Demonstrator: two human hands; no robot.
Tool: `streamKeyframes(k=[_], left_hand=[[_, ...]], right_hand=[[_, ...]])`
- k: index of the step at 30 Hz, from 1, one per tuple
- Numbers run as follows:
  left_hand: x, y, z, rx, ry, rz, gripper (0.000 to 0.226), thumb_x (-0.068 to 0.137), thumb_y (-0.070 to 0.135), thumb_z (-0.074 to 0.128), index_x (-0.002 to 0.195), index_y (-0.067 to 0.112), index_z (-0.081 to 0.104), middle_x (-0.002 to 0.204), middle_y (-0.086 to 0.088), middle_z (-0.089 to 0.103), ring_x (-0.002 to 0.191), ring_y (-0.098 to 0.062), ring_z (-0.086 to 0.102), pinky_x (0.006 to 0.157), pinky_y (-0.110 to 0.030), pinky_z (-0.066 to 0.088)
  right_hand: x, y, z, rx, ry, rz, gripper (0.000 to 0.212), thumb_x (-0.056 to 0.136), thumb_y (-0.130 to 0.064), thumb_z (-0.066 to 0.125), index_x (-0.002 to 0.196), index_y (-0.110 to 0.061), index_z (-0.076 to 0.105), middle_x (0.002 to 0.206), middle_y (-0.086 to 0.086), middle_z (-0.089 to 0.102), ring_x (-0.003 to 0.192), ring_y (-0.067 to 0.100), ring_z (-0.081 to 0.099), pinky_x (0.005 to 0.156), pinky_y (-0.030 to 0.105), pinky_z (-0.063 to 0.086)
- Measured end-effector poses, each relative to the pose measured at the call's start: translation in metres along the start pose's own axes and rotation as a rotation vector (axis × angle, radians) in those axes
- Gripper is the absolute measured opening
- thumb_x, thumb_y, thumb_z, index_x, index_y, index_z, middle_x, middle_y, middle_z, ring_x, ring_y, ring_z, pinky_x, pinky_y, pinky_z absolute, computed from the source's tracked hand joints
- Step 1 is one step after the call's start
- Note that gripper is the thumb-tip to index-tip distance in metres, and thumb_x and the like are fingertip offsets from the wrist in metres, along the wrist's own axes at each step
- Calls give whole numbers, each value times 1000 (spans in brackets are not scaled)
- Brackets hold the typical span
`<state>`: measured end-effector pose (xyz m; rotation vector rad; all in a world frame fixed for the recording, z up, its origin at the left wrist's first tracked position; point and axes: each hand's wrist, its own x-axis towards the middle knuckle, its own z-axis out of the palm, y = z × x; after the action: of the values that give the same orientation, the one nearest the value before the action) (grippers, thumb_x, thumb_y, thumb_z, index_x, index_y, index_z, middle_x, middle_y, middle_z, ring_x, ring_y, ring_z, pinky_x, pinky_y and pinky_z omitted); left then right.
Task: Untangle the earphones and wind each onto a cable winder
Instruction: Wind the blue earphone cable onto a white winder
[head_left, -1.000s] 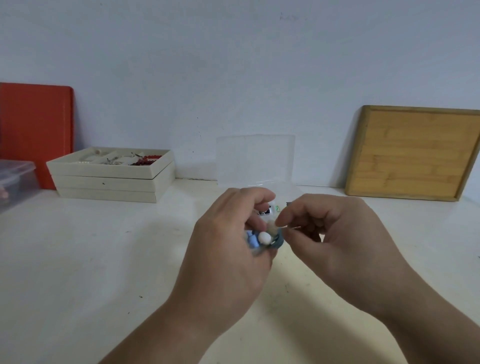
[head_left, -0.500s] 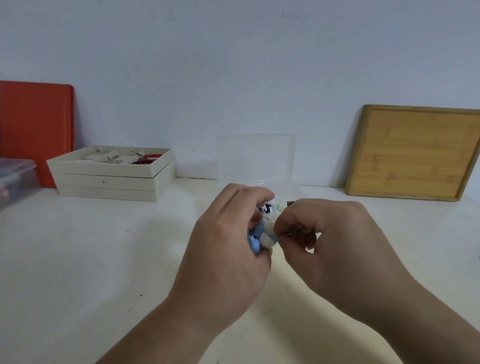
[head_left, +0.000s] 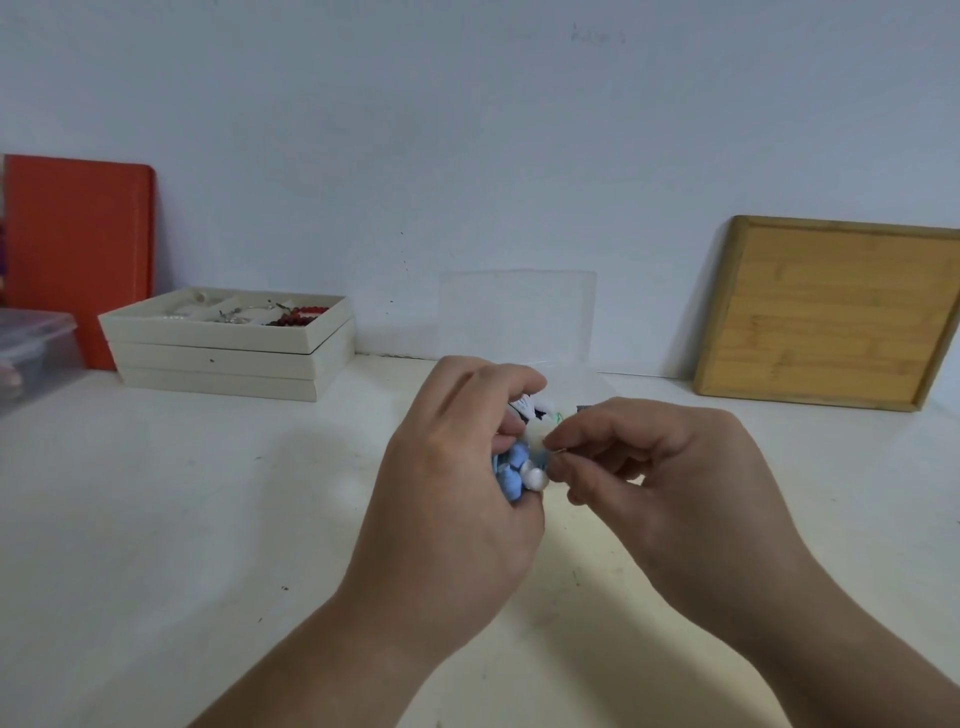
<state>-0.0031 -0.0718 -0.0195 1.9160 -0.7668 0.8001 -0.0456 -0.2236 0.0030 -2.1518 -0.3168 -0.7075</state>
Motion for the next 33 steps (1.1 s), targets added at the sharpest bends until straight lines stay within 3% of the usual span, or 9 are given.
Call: streamKeyframes(k=[4,8,14,19,22,25,30,33], left_hand=[[-1,6,1,-20,-34,31,52,71,-3,78,114,21,64,110,11,54,96,-3,60,77,-10,52],[-3,7,2,-63,-17,8,51,71,-3,79,113,22,64,110,12,55,97,-6,62,75,-14,53],[-3,5,1,-172,11,-41,44,73,0,79,109,20,66,108,7,59,100,-13,64,78,-23,57],[0,8,0,-183,47,0,34,74,-3,79,96,17,65,99,5,58,92,-18,64,77,-27,58],[-1,9,1,-170,58,9,34,69,-5,80,91,16,64,100,6,57,93,-18,64,76,-30,58],[-1,9,2,-172,33,10,24,69,7,80,87,17,68,104,7,57,97,-18,66,78,-31,60],[2,3,-2,-542,-35,-198,15,69,6,77,78,18,75,101,0,65,99,-27,70,83,-33,60],[5,-1,-3,-565,-39,-277,12,69,7,75,74,17,78,95,1,68,94,-24,71,78,-29,59]], right_hand=[[1,-1,-1,-30,2,-45,30,74,-16,83,73,-45,74,84,-11,60,79,8,61,65,9,43],[3,3,0,90,-37,-7,31,77,-13,82,83,-43,78,91,-11,64,87,12,68,71,13,49],[0,4,2,57,-80,-38,37,87,-7,73,101,-41,79,98,-11,62,98,9,64,77,9,43],[3,6,1,248,-32,254,18,81,-23,80,93,-34,72,99,-15,69,97,6,68,79,21,52],[4,5,-2,495,-136,407,16,87,-20,76,99,-24,67,93,0,75,86,20,74,82,38,60],[3,2,-3,465,-110,370,21,90,-13,70,110,-18,67,79,4,75,76,21,74,73,36,62],[5,4,-8,304,-91,339,33,89,-13,71,121,-22,67,89,0,76,76,16,76,77,35,61],[4,4,-10,282,-118,339,39,88,-14,72,126,-22,65,94,-3,77,79,14,76,83,38,60]])
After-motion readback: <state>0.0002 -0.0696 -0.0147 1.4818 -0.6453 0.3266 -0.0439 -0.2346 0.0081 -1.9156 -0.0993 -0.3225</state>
